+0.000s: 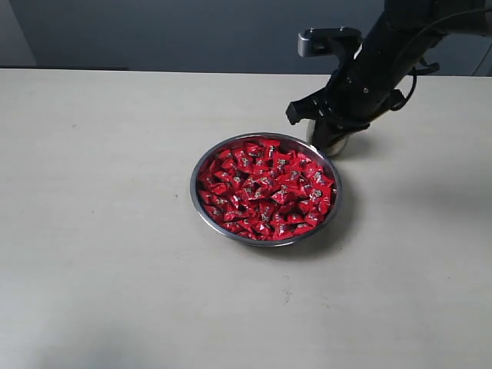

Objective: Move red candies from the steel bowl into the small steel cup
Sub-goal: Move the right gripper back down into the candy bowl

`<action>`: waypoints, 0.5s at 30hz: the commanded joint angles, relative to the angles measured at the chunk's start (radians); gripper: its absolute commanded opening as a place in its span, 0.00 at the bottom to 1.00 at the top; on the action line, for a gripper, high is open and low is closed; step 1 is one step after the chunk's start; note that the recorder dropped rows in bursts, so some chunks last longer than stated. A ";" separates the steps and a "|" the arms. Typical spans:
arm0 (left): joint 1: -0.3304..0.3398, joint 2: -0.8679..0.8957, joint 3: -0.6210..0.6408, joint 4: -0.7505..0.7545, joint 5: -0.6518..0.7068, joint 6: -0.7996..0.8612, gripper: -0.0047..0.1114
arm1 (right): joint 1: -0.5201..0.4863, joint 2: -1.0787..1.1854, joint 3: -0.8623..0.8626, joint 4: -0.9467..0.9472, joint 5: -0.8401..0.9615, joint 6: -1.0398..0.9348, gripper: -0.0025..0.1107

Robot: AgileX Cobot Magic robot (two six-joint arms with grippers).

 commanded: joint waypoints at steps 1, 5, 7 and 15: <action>0.000 -0.005 0.002 0.002 -0.008 -0.002 0.04 | 0.003 -0.018 0.109 0.037 -0.072 0.011 0.12; 0.000 -0.005 0.002 0.002 -0.008 -0.002 0.04 | 0.003 0.024 0.139 0.073 -0.161 0.011 0.12; 0.000 -0.005 0.002 0.002 -0.008 -0.002 0.04 | 0.003 0.048 0.137 0.090 -0.192 0.011 0.12; 0.000 -0.005 0.002 0.002 -0.008 -0.002 0.04 | 0.003 0.115 0.137 0.193 -0.212 0.011 0.42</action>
